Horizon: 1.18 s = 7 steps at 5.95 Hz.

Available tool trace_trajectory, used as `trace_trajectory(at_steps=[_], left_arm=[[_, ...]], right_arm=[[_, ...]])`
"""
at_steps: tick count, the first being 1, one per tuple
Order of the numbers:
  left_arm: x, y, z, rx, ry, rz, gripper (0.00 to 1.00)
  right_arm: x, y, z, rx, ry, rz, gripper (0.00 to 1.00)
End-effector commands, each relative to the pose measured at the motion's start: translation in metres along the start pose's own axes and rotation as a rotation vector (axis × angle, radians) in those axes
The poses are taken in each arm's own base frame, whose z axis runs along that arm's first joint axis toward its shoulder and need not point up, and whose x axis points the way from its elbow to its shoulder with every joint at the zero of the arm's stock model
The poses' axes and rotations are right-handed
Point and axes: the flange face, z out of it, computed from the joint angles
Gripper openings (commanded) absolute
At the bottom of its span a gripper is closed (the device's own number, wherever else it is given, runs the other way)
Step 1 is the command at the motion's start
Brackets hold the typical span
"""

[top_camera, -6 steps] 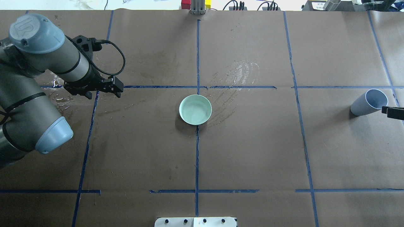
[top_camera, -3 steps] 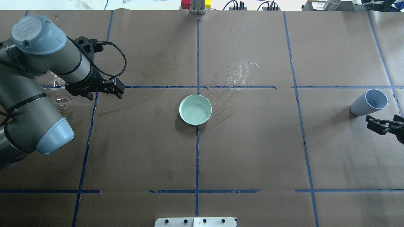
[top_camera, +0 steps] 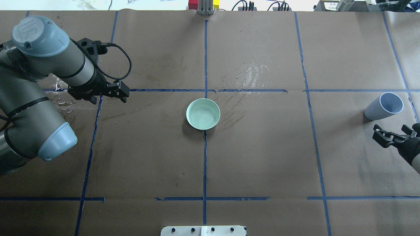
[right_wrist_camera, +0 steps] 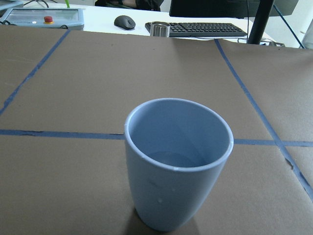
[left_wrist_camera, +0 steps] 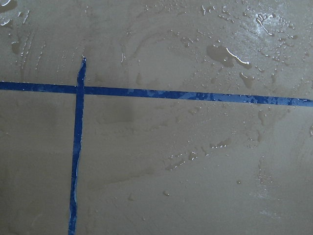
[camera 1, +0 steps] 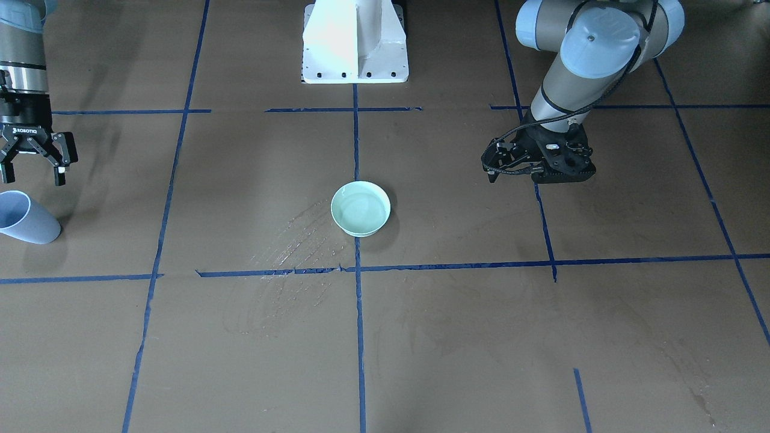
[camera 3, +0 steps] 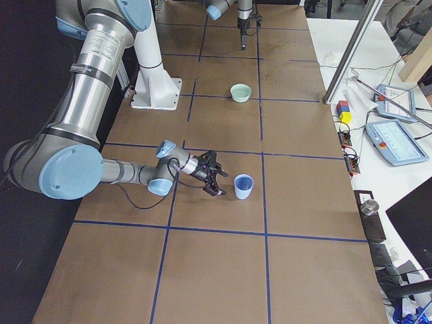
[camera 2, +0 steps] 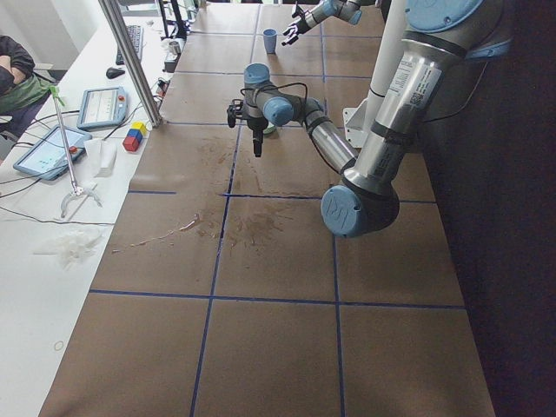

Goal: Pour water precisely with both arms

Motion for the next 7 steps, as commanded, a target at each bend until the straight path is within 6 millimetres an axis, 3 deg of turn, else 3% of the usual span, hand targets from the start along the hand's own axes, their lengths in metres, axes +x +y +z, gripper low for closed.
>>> trace_trajectory(at_steps=[1,5,6,7], left_arm=[[0.0,0.0,0.0,0.0,-0.001,0.0,1.0],[-0.001,0.0,0.003,-0.004,-0.004,-0.002,1.0],[-0.001,0.0,0.003,-0.004,-0.004,-0.002,1.0],[-0.001,0.0,0.003,-0.004,-0.004,-0.002,1.0]], right_arm=[[-0.013,0.02,0.032,0.131,0.043,-0.015,0.97],[-0.019,0.027,0.043,0.168,0.035,-0.017,0.98],[-0.032,0.026,0.049,0.191,0.031,-0.022,0.98],[-0.032,0.026,0.051,0.203,0.039,-0.033,0.98]])
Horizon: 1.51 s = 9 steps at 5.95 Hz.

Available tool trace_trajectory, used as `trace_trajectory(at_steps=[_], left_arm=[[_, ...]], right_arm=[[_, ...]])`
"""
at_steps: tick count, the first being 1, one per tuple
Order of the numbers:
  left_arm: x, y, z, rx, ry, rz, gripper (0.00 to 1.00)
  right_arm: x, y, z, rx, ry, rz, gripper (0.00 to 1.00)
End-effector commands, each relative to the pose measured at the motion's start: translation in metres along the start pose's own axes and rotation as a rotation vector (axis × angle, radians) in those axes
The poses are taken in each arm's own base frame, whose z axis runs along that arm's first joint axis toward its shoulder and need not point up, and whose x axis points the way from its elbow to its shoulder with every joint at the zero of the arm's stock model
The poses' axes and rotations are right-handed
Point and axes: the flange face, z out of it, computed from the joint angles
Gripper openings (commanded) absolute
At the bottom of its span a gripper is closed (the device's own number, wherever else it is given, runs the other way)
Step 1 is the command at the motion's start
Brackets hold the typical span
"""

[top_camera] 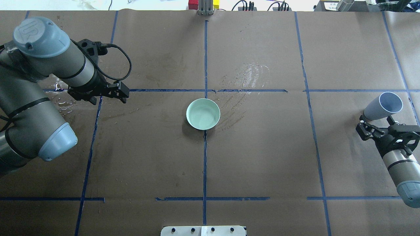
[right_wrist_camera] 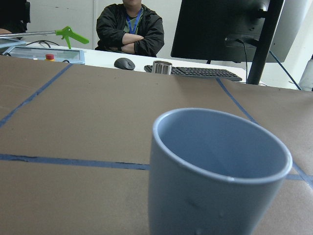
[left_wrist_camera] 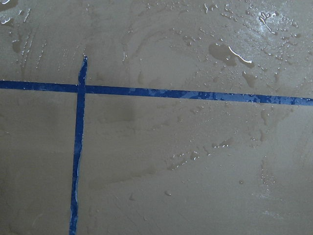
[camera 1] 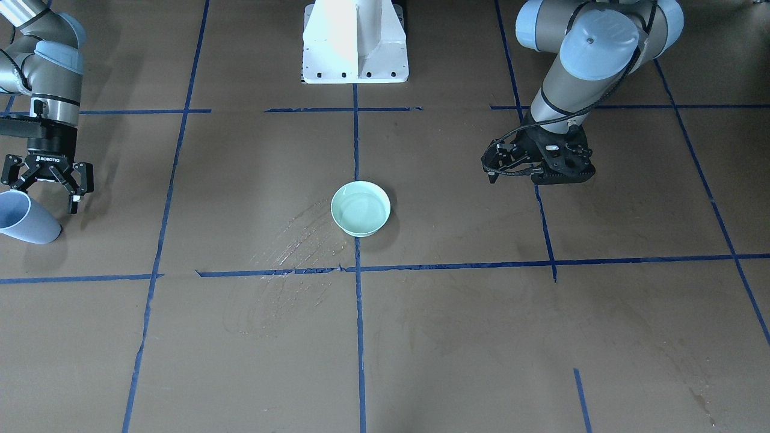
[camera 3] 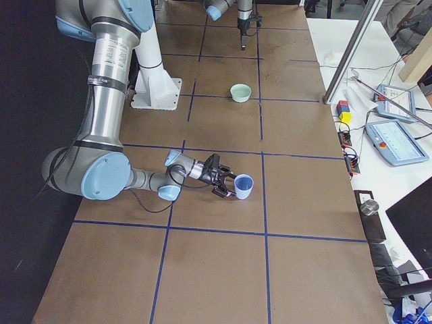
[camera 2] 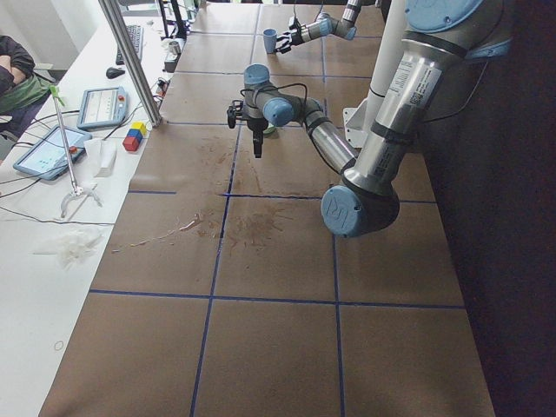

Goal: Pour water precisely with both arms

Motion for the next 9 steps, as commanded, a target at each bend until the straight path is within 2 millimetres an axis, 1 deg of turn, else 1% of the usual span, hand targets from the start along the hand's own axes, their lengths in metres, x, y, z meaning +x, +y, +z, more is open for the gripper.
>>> trace_trajectory(at_steps=[1,3,4,5,6,7,8,9], left_arm=[[0.0,0.0,-0.001,0.001,0.001,0.001,1.0],[0.001,0.001,-0.002,0.002,0.003,0.001,1.0],[0.001,0.001,-0.002,0.002,0.003,0.001,1.0],[0.001,0.001,-0.002,0.002,0.003,0.001,1.0],[0.0,0.0,-0.001,0.001,0.001,-0.001,1.0],[0.001,0.001,0.0,-0.001,0.001,0.0,1.0],[0.0,0.001,0.001,-0.001,0.0,-0.001,1.0],[-0.001,0.0,0.002,-0.003,-0.002,-0.001,1.0]], right_arm=[[0.002,-0.002,0.005,0.021,0.017,-0.009,0.98],[0.009,-0.006,0.009,0.047,0.037,-0.011,0.98],[0.02,-0.008,0.015,0.066,0.065,-0.017,0.99],[0.021,-0.013,0.019,0.076,0.074,-0.011,0.99],[0.019,-0.017,0.024,0.085,0.082,0.0,0.99],[0.011,-0.022,0.027,0.093,0.079,0.015,0.99],[-0.01,-0.027,0.032,0.107,0.067,0.039,0.99],[-0.01,-0.027,0.033,0.109,0.068,0.04,0.99]])
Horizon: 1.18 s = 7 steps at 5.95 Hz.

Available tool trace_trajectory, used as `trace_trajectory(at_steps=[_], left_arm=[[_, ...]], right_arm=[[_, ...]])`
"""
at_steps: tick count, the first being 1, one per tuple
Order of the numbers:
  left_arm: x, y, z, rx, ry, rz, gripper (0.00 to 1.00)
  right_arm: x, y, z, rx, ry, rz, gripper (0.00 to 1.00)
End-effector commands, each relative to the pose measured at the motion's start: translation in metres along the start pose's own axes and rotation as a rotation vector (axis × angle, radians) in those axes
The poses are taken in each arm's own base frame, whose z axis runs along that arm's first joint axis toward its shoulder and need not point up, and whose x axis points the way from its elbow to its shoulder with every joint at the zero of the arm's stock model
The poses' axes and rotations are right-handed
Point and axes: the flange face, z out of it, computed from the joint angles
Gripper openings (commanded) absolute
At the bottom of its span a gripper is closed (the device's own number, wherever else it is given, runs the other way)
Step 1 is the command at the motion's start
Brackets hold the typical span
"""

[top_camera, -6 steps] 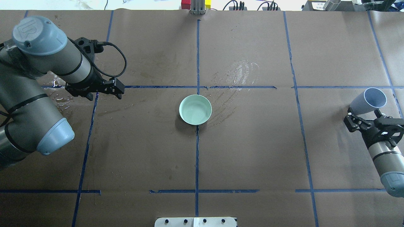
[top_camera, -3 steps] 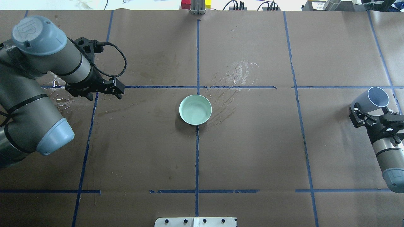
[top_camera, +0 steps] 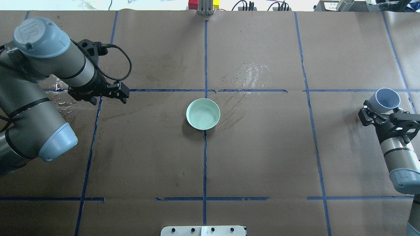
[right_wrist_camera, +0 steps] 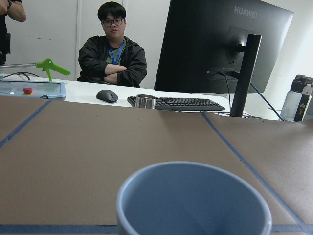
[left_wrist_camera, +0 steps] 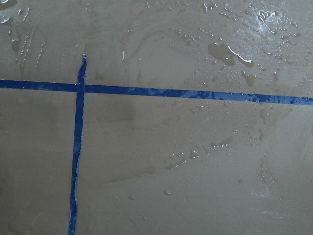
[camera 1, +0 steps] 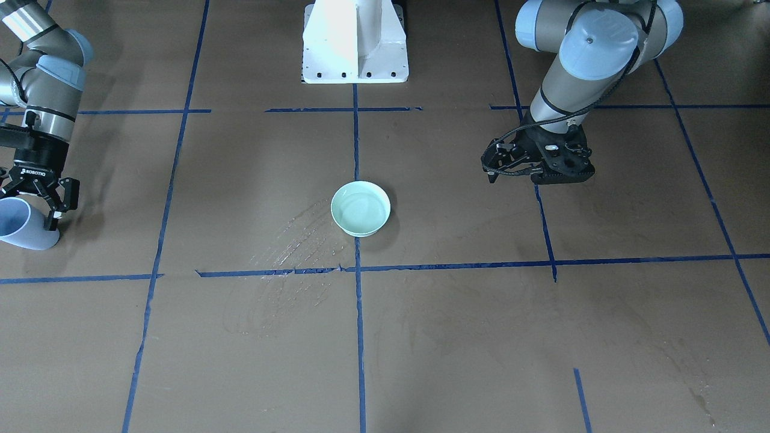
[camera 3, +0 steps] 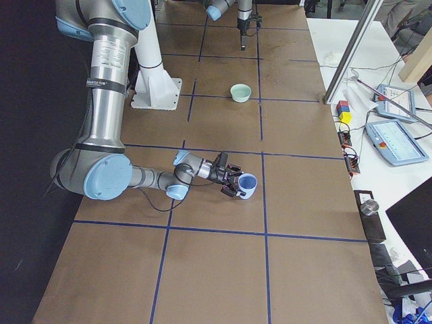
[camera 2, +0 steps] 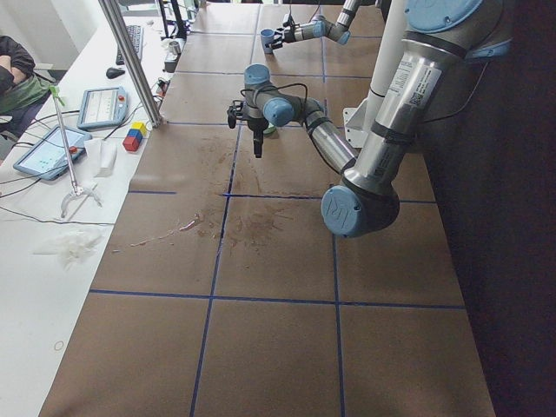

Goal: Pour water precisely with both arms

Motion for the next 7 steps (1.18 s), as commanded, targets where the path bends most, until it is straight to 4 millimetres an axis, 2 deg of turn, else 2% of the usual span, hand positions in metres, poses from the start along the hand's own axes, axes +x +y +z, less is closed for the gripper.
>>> trace_trajectory(at_steps=[1,2,5,6,7], left_arm=[[-0.001,0.0,0.001,-0.001,-0.002,0.0,1.0],[-0.001,-0.001,0.002,-0.002,-0.004,-0.003,1.0],[-0.001,-0.001,0.002,-0.002,-0.003,-0.001,1.0],[-0.001,-0.001,0.003,-0.002,-0.004,-0.001,1.0],[-0.001,-0.001,0.003,-0.001,-0.005,-0.001,1.0]], right_arm=[[0.001,0.0,0.006,0.008,0.013,-0.001,0.99],[0.011,0.006,0.011,0.008,0.03,-0.018,0.99],[0.013,0.003,0.013,0.013,0.037,-0.017,1.0],[0.015,0.001,0.015,0.019,0.043,-0.018,0.92],[0.013,-0.001,0.016,0.026,0.045,-0.013,0.4]])
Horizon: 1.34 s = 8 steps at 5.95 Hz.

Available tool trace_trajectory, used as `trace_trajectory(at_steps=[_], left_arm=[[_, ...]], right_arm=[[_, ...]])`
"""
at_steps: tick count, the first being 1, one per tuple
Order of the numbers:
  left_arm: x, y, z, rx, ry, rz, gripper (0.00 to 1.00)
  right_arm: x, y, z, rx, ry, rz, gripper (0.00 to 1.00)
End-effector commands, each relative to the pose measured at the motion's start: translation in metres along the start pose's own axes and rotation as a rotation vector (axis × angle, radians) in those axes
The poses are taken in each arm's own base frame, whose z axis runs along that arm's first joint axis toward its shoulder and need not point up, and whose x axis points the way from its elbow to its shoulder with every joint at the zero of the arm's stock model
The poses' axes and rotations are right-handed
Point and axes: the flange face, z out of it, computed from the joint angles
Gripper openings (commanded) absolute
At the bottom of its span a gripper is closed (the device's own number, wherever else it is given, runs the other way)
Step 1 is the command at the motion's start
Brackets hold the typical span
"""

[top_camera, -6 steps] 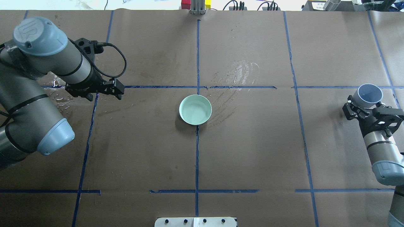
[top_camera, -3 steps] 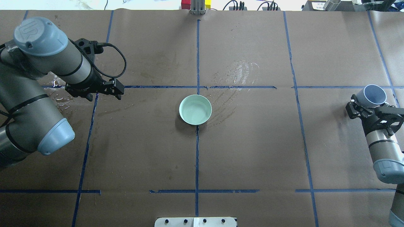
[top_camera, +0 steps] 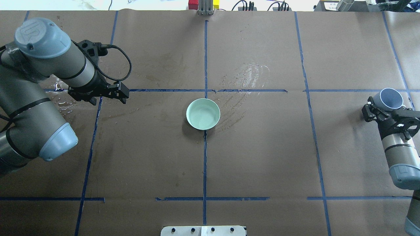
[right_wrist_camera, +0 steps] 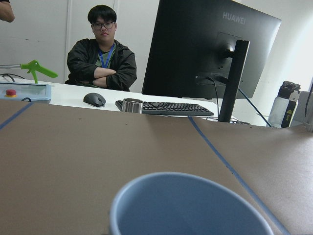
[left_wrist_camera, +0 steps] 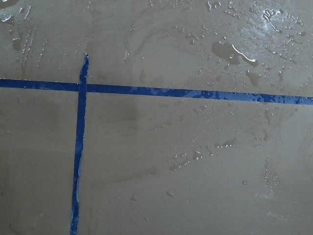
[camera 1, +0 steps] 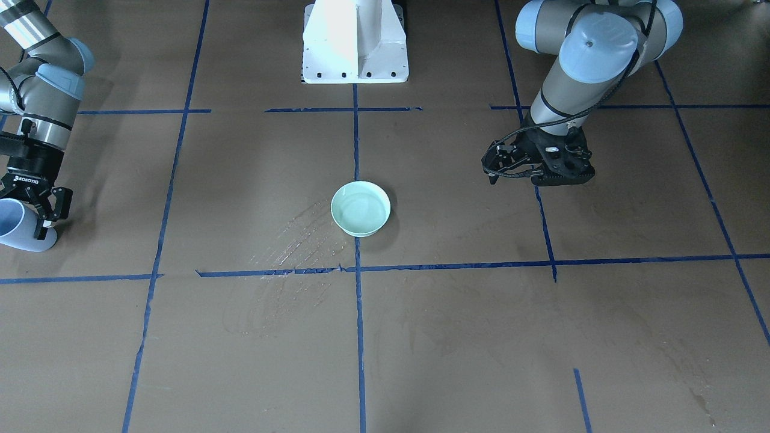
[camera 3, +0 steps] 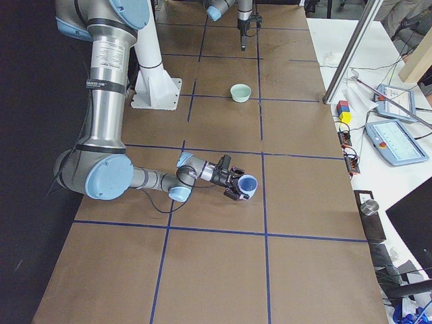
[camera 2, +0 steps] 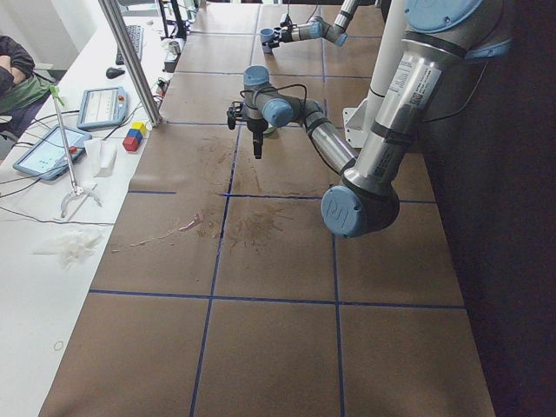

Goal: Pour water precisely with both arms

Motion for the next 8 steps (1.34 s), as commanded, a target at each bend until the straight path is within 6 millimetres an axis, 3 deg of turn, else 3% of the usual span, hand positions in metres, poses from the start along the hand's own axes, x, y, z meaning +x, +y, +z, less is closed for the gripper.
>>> trace_trajectory(at_steps=[1,3,4,5,6,8], left_arm=[[0.0,0.0,-0.001,0.001,0.0,0.001,1.0],[0.002,0.002,-0.005,0.006,0.007,0.003,1.0],[0.002,0.002,-0.006,0.005,0.009,0.004,1.0],[0.002,0.003,-0.006,0.006,0.01,0.005,1.0],[0.002,0.003,-0.006,0.006,0.01,0.005,1.0],[0.002,0.002,-0.006,0.005,0.009,0.004,1.0]], right_arm=[[0.0,-0.003,0.001,0.007,0.001,0.007,0.23],[-0.004,-0.016,-0.006,0.013,-0.02,-0.051,0.18],[-0.015,-0.024,-0.009,0.02,-0.036,-0.043,0.12],[-0.03,-0.033,-0.013,0.031,-0.055,-0.18,0.11],[-0.061,-0.063,-0.027,0.062,-0.099,-0.258,0.11],[-0.147,-0.095,-0.031,0.115,-0.164,-0.292,0.12]])
